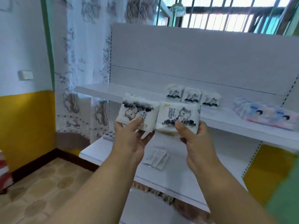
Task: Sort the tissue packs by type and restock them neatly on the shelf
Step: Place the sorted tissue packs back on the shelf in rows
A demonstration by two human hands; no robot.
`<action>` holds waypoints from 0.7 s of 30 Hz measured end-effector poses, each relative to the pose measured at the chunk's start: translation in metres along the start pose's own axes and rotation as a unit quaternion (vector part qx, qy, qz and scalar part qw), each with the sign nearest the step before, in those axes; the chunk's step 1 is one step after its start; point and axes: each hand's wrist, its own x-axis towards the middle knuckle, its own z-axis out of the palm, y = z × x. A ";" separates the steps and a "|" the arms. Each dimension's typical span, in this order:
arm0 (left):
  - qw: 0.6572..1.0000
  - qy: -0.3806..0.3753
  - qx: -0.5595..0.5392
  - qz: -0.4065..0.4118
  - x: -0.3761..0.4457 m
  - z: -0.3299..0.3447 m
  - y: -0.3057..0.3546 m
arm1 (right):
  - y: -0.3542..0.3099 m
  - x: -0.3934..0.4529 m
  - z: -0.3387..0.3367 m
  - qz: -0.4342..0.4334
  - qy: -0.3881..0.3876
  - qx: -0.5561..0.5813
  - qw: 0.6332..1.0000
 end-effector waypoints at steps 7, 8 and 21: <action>0.995 -0.034 0.087 0.017 0.063 0.044 -0.024 | 0.003 0.084 -0.031 0.000 0.035 -0.108 0.994; 0.993 -0.035 0.106 0.029 0.078 0.050 -0.024 | 0.005 0.099 -0.031 -0.006 0.039 -0.114 0.993; 0.444 -0.254 0.801 0.311 0.316 0.142 -0.009 | 0.003 0.287 -0.057 -0.086 0.157 -0.253 0.951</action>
